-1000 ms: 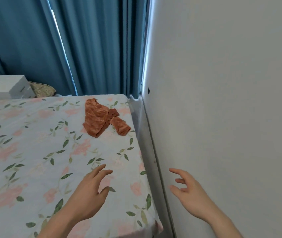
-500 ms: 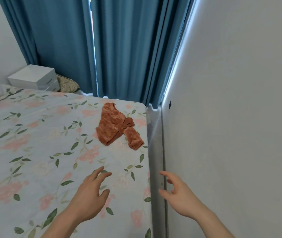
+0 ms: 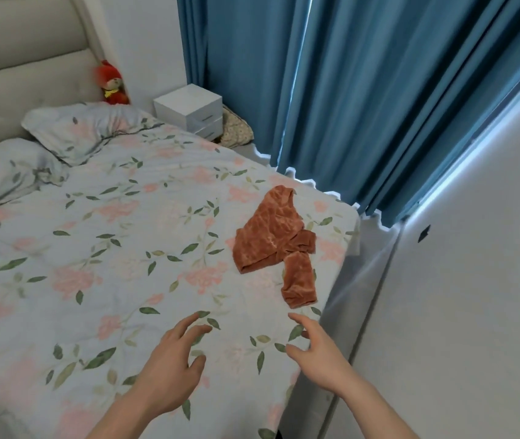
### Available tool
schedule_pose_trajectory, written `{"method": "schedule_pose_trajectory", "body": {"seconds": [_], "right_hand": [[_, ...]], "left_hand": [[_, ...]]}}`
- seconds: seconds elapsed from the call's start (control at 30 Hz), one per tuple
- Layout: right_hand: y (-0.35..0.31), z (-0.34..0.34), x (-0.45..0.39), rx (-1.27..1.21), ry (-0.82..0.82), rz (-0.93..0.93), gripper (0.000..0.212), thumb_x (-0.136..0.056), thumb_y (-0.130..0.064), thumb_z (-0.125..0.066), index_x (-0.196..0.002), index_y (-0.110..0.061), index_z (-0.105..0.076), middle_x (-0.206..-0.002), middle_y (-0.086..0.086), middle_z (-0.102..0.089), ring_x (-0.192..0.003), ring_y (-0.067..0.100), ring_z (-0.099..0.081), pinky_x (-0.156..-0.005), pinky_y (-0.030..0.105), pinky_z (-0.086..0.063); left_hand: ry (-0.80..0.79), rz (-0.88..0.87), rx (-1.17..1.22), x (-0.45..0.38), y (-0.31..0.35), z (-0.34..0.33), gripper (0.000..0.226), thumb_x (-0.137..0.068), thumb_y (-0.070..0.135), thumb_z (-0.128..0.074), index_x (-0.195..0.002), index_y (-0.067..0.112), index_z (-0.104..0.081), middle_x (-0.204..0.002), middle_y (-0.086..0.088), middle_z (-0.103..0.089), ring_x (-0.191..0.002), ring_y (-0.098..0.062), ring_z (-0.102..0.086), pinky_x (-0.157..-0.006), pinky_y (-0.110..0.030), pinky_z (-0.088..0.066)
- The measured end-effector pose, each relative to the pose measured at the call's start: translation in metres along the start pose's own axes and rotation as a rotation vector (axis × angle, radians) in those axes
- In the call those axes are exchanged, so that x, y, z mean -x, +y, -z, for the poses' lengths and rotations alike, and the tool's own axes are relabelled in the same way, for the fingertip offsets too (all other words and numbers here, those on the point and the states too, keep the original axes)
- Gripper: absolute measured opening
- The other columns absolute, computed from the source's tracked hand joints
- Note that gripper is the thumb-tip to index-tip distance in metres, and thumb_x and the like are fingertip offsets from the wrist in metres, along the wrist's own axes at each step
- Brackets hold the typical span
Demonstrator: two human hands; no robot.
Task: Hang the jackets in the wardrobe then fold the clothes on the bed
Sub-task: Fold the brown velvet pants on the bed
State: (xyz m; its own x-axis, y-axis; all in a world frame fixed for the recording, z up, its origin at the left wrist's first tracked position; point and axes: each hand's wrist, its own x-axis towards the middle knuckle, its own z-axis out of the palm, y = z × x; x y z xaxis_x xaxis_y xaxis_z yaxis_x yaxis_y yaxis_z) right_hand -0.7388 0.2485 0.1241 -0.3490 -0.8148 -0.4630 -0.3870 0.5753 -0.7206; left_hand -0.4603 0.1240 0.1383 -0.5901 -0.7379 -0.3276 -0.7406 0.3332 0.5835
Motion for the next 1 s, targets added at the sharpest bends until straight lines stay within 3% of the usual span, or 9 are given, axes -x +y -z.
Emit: {"method": "schedule_pose_trajectory", "body": {"seconds": [0.07, 0.17, 0.23, 0.3, 0.37, 0.43, 0.6, 0.8, 1.0], "right_hand": [[0.009, 0.019, -0.021, -0.001, -0.005, 0.004, 0.061, -0.093, -0.031, -0.065, -0.147, -0.043, -0.040, -0.149, -0.016, -0.041, -0.133, 0.010, -0.045, -0.102, 0.027, -0.044], [0.025, 0.052, -0.050, -0.041, 0.006, -0.021, 0.059, -0.092, -0.026, -0.066, -0.145, -0.041, -0.043, -0.149, -0.011, -0.043, -0.132, 0.011, -0.046, -0.078, 0.014, -0.048], [0.034, 0.066, -0.065, -0.023, 0.028, -0.021, 0.061, -0.093, -0.020, -0.066, -0.148, -0.035, -0.043, -0.148, -0.007, -0.043, -0.125, 0.009, -0.049, -0.072, 0.008, -0.046], [0.041, 0.076, -0.075, 0.003, 0.037, -0.031, 0.064, -0.092, -0.019, -0.067, -0.151, -0.030, -0.043, -0.151, -0.005, -0.043, -0.122, 0.009, -0.053, -0.087, 0.008, -0.044], [0.046, 0.081, -0.083, 0.055, 0.015, -0.032, 0.068, -0.092, -0.021, -0.067, -0.153, -0.028, -0.041, -0.158, -0.003, -0.039, -0.139, 0.015, -0.044, -0.113, 0.026, -0.038], [0.050, 0.083, -0.091, 0.133, -0.011, -0.016, 0.071, -0.092, -0.024, -0.067, -0.156, -0.028, -0.037, -0.163, -0.002, -0.032, -0.150, 0.017, -0.031, -0.123, 0.035, -0.027], [0.053, 0.088, -0.102, 0.328, -0.044, -0.010, 0.077, -0.093, -0.030, -0.064, -0.161, -0.030, -0.027, -0.170, 0.002, -0.016, -0.156, 0.024, -0.014, -0.126, 0.037, -0.017], [0.054, 0.100, -0.108, 0.393, -0.051, 0.042, 0.074, -0.095, -0.024, -0.064, -0.159, -0.035, -0.027, -0.167, 0.000, -0.021, -0.154, 0.025, -0.018, -0.123, 0.033, -0.018], [0.082, 0.126, -0.197, 0.431, -0.100, 0.009, 0.075, -0.095, -0.032, -0.061, -0.161, -0.030, -0.025, -0.170, 0.002, -0.011, -0.156, 0.024, -0.010, -0.125, 0.033, -0.014]], "left_hand": [[0.001, 0.007, 0.005, -0.012, 0.019, -0.006, 0.046, -0.100, 0.030, -0.055, -0.141, 0.047, -0.042, -0.162, 0.026, -0.014, -0.142, -0.010, -0.034, -0.108, -0.025, -0.038], [-0.020, 0.026, -0.007, -0.041, 0.052, -0.012, 0.048, -0.101, 0.032, -0.055, -0.145, 0.044, -0.041, -0.165, 0.020, -0.017, -0.148, -0.010, -0.027, -0.114, -0.026, -0.034], [-0.019, 0.056, -0.031, -0.057, 0.065, -0.011, 0.051, -0.101, 0.035, -0.054, -0.148, 0.044, -0.039, -0.167, 0.017, -0.016, -0.150, -0.012, -0.024, -0.118, -0.030, -0.031], [-0.027, 0.089, -0.048, -0.068, 0.072, -0.010, 0.054, -0.101, 0.038, -0.053, -0.152, 0.043, -0.036, -0.169, 0.016, -0.013, -0.153, -0.014, -0.020, -0.120, -0.033, -0.029], [-0.028, 0.120, -0.069, -0.075, 0.076, -0.007, 0.057, -0.101, 0.041, -0.052, -0.155, 0.042, -0.033, -0.170, 0.015, -0.009, -0.154, -0.016, -0.017, -0.123, -0.034, -0.025], [-0.023, 0.143, -0.120, -0.081, 0.075, -0.006, 0.059, -0.102, 0.045, -0.050, -0.157, 0.041, -0.029, -0.171, 0.012, -0.004, -0.156, -0.018, -0.013, -0.125, -0.036, -0.022], [-0.044, 0.174, -0.287, -0.097, 0.066, -0.009, 0.063, -0.104, 0.052, -0.042, -0.161, 0.038, -0.020, -0.172, 0.003, 0.005, -0.159, -0.024, -0.001, -0.127, -0.044, -0.010], [-0.087, 0.177, -0.349, -0.117, 0.059, -0.024, 0.064, -0.103, 0.051, -0.041, -0.161, 0.036, -0.020, -0.172, 0.000, 0.007, -0.159, -0.027, 0.002, -0.128, -0.048, -0.006], [-0.092, 0.256, -0.416, -0.189, 0.061, -0.037, 0.065, -0.103, 0.053, -0.037, -0.162, 0.036, -0.015, -0.171, -0.001, 0.015, -0.158, -0.028, 0.011, -0.127, -0.051, 0.000]]}}
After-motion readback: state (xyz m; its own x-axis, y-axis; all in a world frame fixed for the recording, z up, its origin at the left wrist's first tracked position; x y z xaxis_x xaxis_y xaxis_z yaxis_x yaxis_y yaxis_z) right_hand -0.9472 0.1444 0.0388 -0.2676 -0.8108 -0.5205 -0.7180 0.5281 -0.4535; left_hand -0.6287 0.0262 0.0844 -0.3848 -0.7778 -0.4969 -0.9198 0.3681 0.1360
